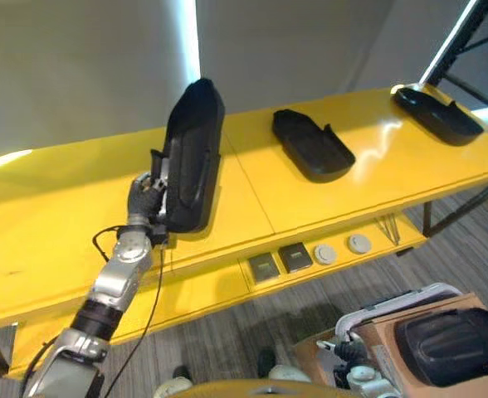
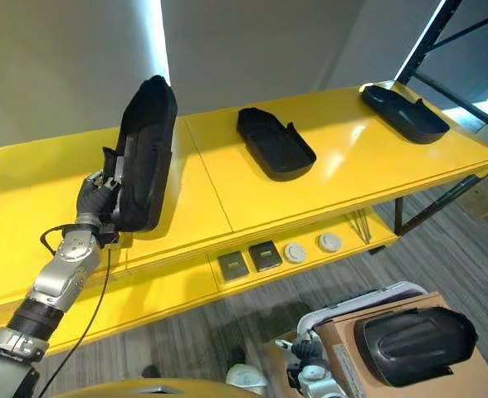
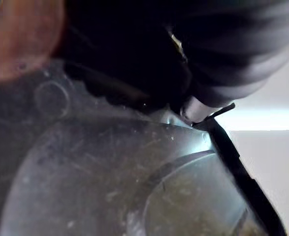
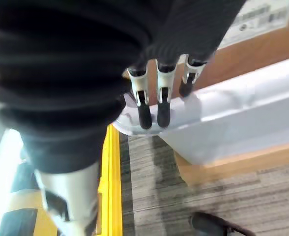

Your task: Move parts from the plastic box to the shelf.

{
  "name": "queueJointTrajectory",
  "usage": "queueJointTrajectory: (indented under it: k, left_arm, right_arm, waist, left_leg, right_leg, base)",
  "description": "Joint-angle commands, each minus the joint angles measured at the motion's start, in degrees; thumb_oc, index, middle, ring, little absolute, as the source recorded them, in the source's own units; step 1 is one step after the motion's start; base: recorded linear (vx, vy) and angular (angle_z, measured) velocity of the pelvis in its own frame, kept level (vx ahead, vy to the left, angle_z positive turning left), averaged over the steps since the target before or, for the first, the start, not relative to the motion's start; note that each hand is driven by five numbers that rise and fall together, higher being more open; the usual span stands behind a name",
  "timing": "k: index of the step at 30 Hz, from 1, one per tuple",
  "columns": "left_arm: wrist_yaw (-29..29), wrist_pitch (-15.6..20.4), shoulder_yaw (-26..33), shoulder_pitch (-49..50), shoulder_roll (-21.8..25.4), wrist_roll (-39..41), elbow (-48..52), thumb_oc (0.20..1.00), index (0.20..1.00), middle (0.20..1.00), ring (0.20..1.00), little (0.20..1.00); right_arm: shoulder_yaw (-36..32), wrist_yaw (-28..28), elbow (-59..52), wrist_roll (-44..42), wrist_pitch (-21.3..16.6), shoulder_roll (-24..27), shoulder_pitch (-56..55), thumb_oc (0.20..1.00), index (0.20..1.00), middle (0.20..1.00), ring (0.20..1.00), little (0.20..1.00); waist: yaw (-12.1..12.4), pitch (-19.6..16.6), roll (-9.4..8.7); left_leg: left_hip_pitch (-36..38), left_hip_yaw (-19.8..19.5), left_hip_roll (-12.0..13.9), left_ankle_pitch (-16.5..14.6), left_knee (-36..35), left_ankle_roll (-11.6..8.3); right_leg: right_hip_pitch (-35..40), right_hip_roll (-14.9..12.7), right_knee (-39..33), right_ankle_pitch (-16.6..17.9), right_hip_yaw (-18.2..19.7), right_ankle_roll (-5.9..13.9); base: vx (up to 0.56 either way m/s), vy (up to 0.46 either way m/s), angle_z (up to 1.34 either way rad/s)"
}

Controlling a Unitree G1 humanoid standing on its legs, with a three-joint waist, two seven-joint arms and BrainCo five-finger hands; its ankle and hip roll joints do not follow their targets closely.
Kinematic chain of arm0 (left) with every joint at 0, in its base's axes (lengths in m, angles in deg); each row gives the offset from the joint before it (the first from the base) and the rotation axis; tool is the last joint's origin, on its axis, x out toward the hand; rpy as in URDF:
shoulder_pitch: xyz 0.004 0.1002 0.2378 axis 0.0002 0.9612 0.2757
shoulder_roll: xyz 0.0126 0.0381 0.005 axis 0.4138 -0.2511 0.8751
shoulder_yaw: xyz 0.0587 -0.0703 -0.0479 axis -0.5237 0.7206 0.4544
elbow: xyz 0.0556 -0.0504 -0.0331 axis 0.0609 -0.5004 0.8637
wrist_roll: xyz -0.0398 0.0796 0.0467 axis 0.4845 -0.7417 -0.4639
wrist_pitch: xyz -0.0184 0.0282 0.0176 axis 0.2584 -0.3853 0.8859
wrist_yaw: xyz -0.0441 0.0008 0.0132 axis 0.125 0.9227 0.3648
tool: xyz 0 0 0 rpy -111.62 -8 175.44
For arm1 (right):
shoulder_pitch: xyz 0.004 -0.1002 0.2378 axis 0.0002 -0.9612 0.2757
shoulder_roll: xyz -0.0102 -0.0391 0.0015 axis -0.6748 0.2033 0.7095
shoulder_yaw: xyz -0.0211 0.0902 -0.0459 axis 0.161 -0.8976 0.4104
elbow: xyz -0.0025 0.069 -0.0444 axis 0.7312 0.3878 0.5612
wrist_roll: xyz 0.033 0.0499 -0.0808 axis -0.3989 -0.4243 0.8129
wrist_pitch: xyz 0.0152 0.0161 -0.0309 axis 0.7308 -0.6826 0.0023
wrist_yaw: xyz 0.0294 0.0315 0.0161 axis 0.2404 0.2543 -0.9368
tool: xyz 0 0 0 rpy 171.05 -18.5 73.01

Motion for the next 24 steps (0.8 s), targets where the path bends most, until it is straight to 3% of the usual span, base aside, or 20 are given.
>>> queueJointTrajectory:
  k: [1,6,13,24]
  left_arm:
    - [-2.06,0.01,2.0,-7.69,3.07,-4.31,-2.98,0.2,0.2,0.2,0.2,0.2]
    - [-5.14,-2.72,1.54,-12.13,5.36,-3.06,-12.68,0.2,0.2,0.2,0.2,0.2]
    - [-9.96,-3.44,1.51,-19.87,3.86,-4.18,-29.46,0.2,0.2,0.2,0.2,0.2]
    - [-13.39,-8.4,0.74,-23.58,1.81,-3.84,-39.27,0.2,0.2,0.2,0.2,0.2]
  right_arm:
    - [1.34,0.49,2.82,1.91,0.35,0.19,-1.82,1.0,1.0,1.0,1.0,1.0]
    - [3.35,1.4,2.3,4.47,0.75,0.34,-2.18,1.0,1.0,1.0,1.0,1.0]
    - [6.32,2.44,3.56,6.54,0.64,1.03,-1.32,1.0,1.0,1.0,1.0,1.0]
    - [7.66,2.97,6.05,7.18,-0.58,1.39,0.07,1.0,1.0,1.0,1.0,1.0]
  waist:
    - [0.36,-3.62,1.37]
    - [-1.3,-4.07,2.14]
    - [-3.94,-4.39,2.61]
    - [-5.52,-4.51,2.54]
  left_leg:
    - [-2.16,-1.04,1.64,-2.75,1.5,1.09]
    - [-1.55,0.13,1.5,-2.83,1.26,1.11]
    - [-1.05,1.53,1.52,-2.82,0.58,1.09]
    - [-0.84,2.56,1.85,-2.73,-0.07,0.79]
  right_leg:
    - [-3.21,-1.86,4.56,-5.03,2.38,4.15]
    - [-3.14,-1.82,4.49,-5.15,3.81,4.31]
    - [-3.51,-1.34,4.58,-5.6,5.73,4.32]
    - [-3.35,-0.73,3.67,-5.9,6.53,4.28]
  base:
    - [0.06,0.043,-0.07]
    - [0.04,0.022,-0.06]
    - [0.03,0.003,-0.11]
    - [0.0,-0.008,-0.06]
